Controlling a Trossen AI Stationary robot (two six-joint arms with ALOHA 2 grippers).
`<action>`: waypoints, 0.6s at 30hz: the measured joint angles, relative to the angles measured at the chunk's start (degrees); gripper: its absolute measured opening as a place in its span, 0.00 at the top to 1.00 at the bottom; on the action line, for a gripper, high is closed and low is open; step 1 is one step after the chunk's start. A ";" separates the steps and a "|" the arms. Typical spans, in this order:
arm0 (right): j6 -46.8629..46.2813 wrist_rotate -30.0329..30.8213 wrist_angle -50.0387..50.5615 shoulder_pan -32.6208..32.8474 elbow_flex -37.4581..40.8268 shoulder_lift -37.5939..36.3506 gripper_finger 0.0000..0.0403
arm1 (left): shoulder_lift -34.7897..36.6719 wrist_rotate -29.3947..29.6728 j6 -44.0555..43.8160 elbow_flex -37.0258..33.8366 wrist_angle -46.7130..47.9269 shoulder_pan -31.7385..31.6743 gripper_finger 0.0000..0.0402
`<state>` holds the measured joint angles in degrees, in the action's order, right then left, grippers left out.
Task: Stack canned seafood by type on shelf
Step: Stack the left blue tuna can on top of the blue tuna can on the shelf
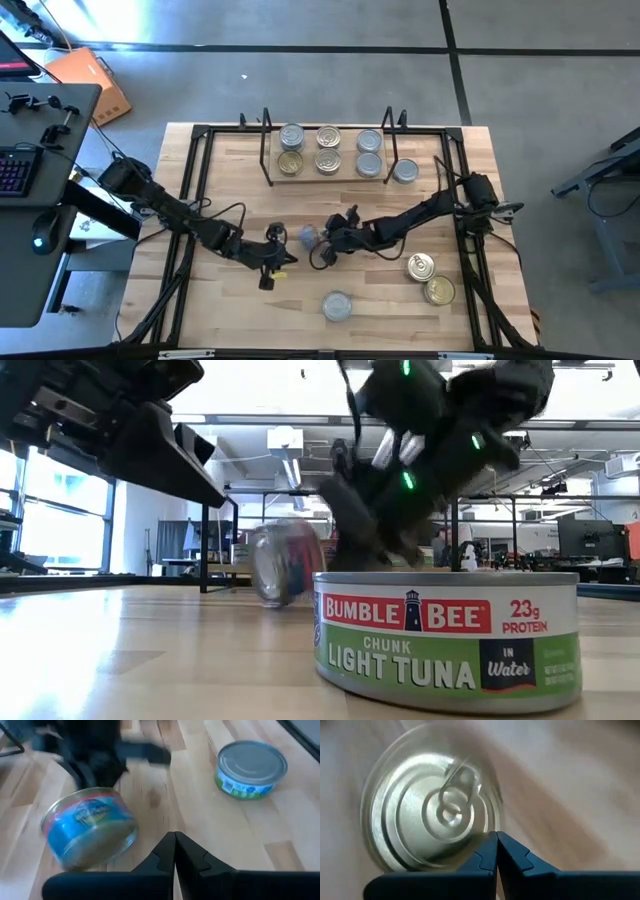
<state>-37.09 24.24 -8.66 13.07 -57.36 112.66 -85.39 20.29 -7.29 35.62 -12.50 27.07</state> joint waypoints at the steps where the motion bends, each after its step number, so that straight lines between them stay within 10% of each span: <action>1: -0.27 0.00 1.34 0.07 0.31 0.36 1.00 | -0.15 0.01 0.35 0.00 -0.59 -0.09 0.99; 10: -0.18 0.47 0.55 0.56 0.09 0.08 1.00 | -0.19 1.51 19.08 0.00 -1.03 0.40 0.74; 15: -0.02 0.70 0.48 0.56 0.06 0.06 1.00 | -0.19 13.48 16.18 0.00 2.34 -2.98 0.62; 18: 1.04 1.74 0.31 0.56 0.06 0.06 1.00 | -1.14 10.60 13.85 0.02 3.34 -7.55 0.63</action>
<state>-36.06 25.98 -8.35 13.63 -57.30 112.73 -86.53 30.89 6.56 35.64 -9.16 19.52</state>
